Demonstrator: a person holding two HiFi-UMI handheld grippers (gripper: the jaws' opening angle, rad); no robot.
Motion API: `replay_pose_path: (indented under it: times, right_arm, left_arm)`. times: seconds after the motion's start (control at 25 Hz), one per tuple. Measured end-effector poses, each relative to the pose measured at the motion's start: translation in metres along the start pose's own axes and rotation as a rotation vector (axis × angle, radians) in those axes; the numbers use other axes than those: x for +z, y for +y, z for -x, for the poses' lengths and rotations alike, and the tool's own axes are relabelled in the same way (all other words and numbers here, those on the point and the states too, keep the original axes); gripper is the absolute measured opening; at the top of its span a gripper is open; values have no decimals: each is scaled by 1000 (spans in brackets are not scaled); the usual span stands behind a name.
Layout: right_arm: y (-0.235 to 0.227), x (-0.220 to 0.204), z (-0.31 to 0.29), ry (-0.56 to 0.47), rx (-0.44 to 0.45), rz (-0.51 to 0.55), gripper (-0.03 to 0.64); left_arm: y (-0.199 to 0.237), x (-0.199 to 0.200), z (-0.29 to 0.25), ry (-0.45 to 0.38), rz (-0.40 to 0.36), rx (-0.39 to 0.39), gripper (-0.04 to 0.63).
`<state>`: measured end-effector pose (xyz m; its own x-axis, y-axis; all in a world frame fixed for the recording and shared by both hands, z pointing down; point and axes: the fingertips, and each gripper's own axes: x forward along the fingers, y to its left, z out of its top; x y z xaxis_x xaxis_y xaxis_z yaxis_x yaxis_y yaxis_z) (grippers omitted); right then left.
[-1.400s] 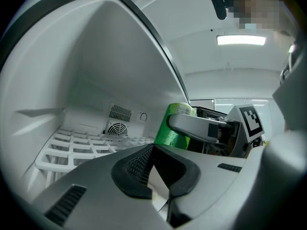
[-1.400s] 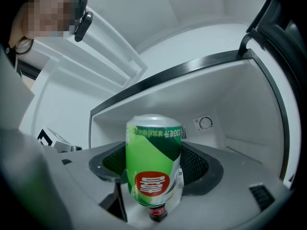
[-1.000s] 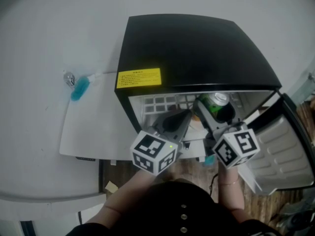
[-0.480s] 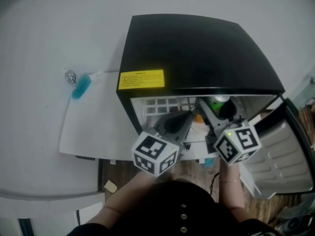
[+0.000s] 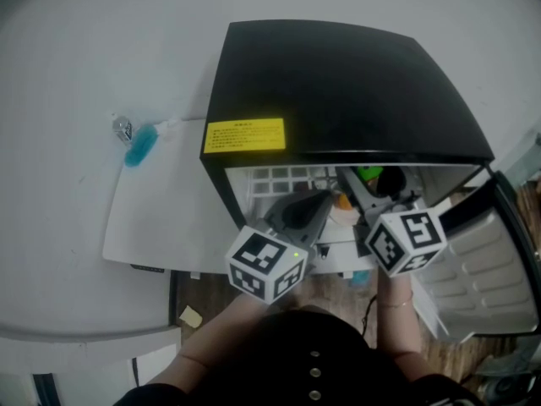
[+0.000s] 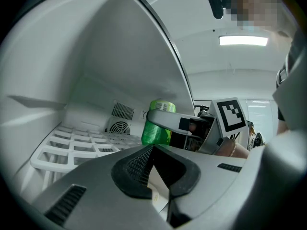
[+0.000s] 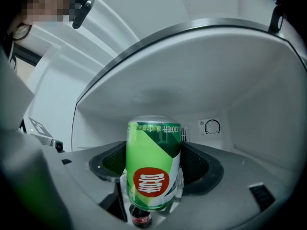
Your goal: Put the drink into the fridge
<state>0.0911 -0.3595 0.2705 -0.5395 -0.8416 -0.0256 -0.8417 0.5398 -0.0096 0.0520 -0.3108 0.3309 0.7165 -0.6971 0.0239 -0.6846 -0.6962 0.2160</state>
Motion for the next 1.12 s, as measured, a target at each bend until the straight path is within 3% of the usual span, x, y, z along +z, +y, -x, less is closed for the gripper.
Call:
replay_pose_path:
  times: [0.76,1.12]
  right_arm:
    - [2,-9,-2,49,-24,15,330]
    - [2,-4,18,11,-48,-5,328]
  left_arm:
    - [-4,0,2,10,-2,-18,6]
    - [-2,-2,6,19,13,-16,6]
